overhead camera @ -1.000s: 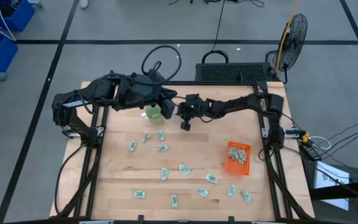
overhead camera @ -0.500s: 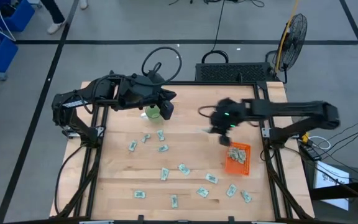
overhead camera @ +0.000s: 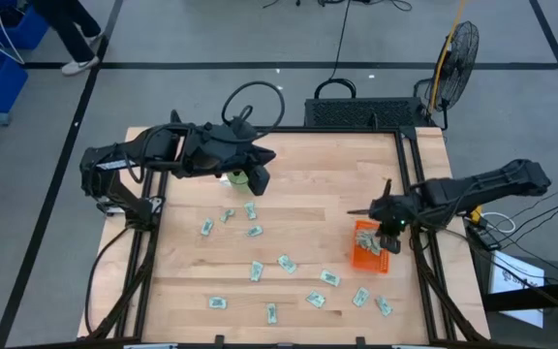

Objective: Pick and place Stevia / Truvia into bins
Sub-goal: Put the stevia packet into the orange basket

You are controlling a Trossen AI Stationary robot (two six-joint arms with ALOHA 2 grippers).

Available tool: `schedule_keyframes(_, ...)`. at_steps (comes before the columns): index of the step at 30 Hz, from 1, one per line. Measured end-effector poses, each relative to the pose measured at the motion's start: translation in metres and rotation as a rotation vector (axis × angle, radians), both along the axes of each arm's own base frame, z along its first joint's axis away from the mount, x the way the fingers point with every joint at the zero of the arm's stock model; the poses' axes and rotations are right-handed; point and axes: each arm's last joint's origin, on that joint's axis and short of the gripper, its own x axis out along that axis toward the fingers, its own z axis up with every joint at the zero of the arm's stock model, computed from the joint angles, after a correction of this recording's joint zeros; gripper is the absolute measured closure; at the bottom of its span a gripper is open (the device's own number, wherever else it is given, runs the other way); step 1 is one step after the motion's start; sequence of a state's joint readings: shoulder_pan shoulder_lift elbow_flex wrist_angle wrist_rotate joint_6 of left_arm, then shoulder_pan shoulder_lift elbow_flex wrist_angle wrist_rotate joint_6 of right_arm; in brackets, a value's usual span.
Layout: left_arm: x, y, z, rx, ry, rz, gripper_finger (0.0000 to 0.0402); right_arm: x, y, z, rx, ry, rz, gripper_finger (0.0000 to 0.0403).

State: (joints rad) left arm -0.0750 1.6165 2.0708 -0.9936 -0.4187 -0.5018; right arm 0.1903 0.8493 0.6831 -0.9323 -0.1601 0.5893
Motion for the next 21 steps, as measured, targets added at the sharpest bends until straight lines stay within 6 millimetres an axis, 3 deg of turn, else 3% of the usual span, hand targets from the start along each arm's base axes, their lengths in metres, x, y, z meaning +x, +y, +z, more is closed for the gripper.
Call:
schedule_keyframes(5, 0.000, -0.006, 0.000, 0.000, 0.000, -0.019, 0.0364, -0.004, 0.004, -0.024, -0.018, 0.033, 0.063, 0.0375)
schedule_keyframes(9, 0.000, -0.008, 0.000, 0.000, 0.000, -0.025, 0.0364, -0.003, 0.005, -0.024, -0.010, 0.017, 0.075, 0.0336)
schedule_keyframes(13, 0.000, -0.008, 0.000, 0.000, 0.000, -0.025, 0.0364, 0.004, 0.009, -0.005, 0.062, -0.084, 0.113, 0.0314)
schedule_keyframes(17, 0.000, -0.008, 0.000, -0.005, -0.003, -0.022, 0.0364, 0.008, 0.013, 0.022, 0.174, -0.158, 0.092, 0.0318)
schedule_keyframes(21, 0.000, -0.008, 0.000, -0.007, -0.005, -0.021, 0.0364, 0.005, 0.030, 0.044, 0.360, -0.095, 0.131, 0.0324)
